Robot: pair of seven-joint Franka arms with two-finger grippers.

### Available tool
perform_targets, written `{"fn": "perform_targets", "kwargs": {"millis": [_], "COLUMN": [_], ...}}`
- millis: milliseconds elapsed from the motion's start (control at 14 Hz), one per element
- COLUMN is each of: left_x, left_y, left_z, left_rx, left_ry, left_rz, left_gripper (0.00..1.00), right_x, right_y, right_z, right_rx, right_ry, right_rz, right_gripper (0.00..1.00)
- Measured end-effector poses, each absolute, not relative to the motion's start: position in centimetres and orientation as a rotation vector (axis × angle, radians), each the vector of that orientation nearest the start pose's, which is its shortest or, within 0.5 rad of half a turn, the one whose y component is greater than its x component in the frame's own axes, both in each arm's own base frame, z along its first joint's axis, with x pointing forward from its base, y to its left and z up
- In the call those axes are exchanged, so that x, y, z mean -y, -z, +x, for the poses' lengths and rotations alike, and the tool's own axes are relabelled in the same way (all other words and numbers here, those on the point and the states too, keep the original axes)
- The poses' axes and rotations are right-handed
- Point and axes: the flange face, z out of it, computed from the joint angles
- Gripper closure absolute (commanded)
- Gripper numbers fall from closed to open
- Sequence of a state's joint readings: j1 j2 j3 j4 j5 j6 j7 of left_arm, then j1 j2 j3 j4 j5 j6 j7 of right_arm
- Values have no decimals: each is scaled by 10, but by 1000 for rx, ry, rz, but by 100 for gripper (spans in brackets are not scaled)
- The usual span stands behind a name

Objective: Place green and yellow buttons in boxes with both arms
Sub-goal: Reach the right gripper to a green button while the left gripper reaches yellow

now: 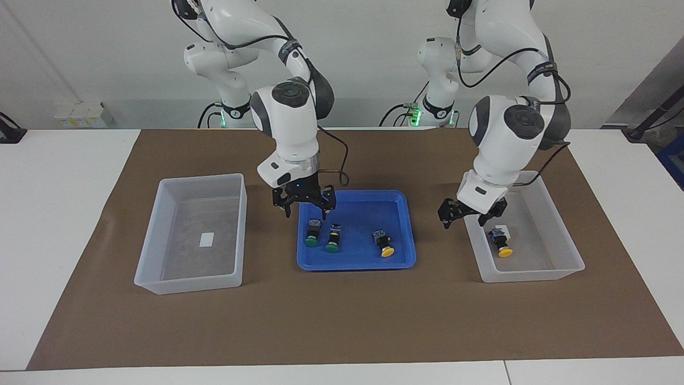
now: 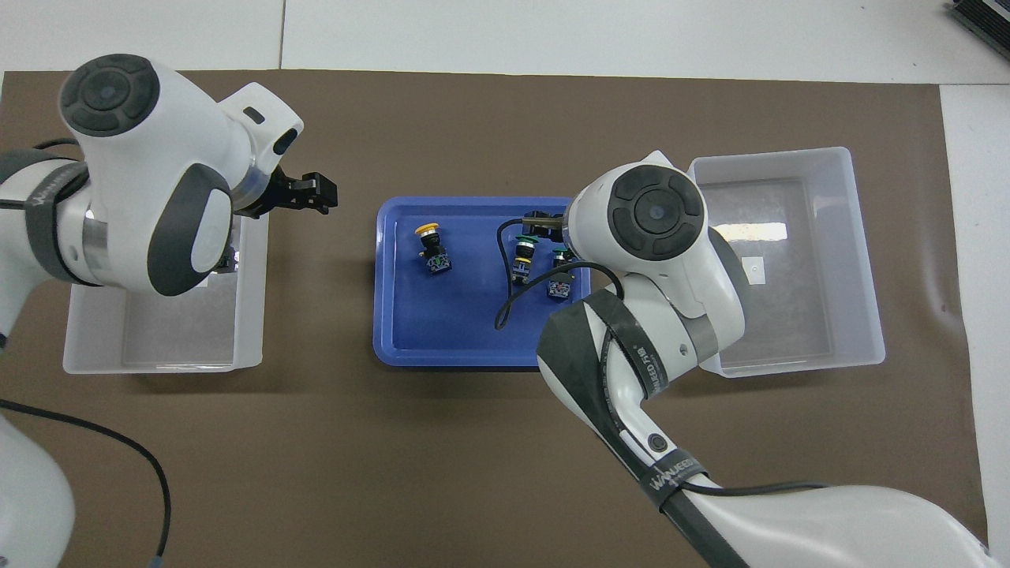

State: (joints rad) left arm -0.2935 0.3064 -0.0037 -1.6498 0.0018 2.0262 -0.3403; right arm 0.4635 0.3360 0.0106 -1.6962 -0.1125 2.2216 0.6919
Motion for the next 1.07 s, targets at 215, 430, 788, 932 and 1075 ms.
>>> {"fn": "perform_targets", "kwargs": {"millis": [215,430,788,932,1075], "left_x": [234,256,292,300,306], "left_y": [-420,-400,-350,-342,-337], "left_z": [612,603,586,585,583], "left_rx": [200,300,468,523,555], "left_ry": [143,157,196,217,216], "left_rz": [-3173,-3181,-3192,-3197,-3195], "left_gripper": [4,4,5,7,10], "right_x": [-326,-354,-382,-384,-385], "right_y": [-388,-358,-330,-323,-316], "right_z": [596,596,590,589,586], "right_rx": [-235,-270,-292,-292,-287], "right_ry": [320,355,379,371,356], "right_rz": [-3104,-3132,-3114,-3118,-3128], "right_gripper": [0,5,20,34,76]}}
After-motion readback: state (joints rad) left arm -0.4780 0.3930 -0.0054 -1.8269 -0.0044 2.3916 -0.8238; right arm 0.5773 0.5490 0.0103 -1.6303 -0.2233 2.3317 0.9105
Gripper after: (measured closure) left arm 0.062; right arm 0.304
